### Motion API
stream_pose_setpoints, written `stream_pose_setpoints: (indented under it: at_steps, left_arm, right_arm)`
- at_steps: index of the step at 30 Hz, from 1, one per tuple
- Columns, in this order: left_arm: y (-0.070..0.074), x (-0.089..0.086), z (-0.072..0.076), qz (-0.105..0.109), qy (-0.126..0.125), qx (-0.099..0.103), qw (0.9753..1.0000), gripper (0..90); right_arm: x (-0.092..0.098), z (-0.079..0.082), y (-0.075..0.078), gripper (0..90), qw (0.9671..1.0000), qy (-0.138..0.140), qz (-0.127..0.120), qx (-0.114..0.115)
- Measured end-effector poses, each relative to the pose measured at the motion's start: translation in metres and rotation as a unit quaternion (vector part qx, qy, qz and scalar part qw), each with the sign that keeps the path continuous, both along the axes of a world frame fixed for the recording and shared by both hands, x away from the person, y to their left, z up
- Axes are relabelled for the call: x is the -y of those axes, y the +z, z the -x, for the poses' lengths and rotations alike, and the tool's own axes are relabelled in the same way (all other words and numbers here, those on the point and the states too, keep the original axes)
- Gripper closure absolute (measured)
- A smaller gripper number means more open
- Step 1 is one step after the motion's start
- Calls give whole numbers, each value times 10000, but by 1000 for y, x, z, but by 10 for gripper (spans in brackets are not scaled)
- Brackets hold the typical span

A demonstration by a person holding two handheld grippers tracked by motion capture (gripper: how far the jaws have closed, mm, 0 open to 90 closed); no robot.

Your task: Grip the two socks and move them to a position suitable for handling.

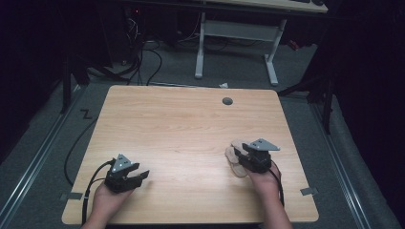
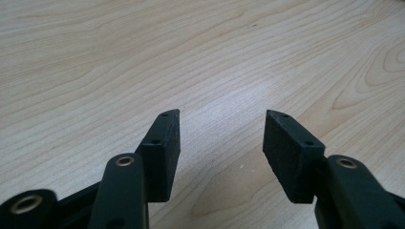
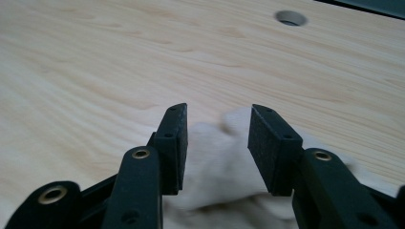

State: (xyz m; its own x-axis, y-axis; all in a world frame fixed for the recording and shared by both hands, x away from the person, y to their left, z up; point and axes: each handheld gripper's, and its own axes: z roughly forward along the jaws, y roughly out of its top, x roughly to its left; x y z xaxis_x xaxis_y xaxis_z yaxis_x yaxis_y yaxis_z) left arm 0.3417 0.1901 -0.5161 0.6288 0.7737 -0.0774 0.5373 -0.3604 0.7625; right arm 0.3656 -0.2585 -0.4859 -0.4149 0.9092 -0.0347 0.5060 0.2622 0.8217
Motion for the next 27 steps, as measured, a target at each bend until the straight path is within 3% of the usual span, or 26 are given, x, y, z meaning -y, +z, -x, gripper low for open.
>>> stream_pose_setpoints:
  at_steps: [2, 7, 9, 17, 20, 23, 27]
  left_arm:
    - [0, 1, 0, 13, -10, -6, 10000, 476]
    - [-2, 2, 0, 1, 17, -31, 10000, 476]
    - [-3, 2, 0, -13, 11, -50, 10000, 477]
    - [-3, 4, 0, -54, -1, -50, 10000, 477]
    - [-3, 4, 1, -104, 8, -12, 9999, 476]
    - [-3, 4, 1, -91, -16, -21, 10000, 476]
    - [-3, 3, 1, -72, -15, -14, 10000, 476]
  right_arm:
    - [16, -8, 0, 578, 9997, -211, -55, -64]
    - [31, -18, -3, 544, 9990, -417, -18, -187]
    - [36, -22, -4, 523, 9983, -534, -115, -222]
    - [42, -29, -15, 454, 9963, -698, -237, -438]
    - [41, -31, -23, 433, 9953, -801, -103, -543]
    - [41, -30, -22, 421, 9951, -847, -30, -512]
    - [48, -26, -14, 417, 9941, -996, -296, -300]
